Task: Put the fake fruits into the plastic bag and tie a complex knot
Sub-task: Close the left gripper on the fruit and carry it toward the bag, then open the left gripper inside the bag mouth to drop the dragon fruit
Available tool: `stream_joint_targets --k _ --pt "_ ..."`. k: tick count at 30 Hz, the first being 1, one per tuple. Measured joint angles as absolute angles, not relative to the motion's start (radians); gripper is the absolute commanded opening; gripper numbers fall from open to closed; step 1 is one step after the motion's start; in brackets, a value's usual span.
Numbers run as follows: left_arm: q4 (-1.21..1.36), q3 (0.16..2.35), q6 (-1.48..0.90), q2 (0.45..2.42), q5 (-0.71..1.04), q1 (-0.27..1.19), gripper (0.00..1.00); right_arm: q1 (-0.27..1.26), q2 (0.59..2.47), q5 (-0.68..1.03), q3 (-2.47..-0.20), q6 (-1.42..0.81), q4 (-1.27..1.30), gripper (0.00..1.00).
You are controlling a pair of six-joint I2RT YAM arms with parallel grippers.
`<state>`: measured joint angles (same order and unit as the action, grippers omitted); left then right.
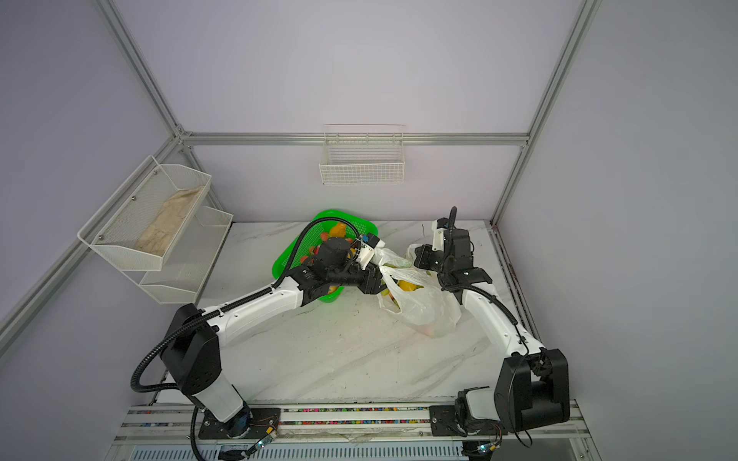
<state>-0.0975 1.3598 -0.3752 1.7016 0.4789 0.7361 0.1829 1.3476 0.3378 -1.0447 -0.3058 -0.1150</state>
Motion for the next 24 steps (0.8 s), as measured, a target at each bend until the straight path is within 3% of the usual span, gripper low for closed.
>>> stream_joint_targets --k 10,24 --pt "-0.034 1.401 -0.41 1.813 0.432 0.779 0.53 0.183 1.341 0.329 -1.045 -0.306 -0.117 0.0" --pt "-0.022 1.374 -0.311 1.791 0.4 0.787 0.86 0.183 1.296 0.254 -1.045 -0.305 -0.127 0.0"
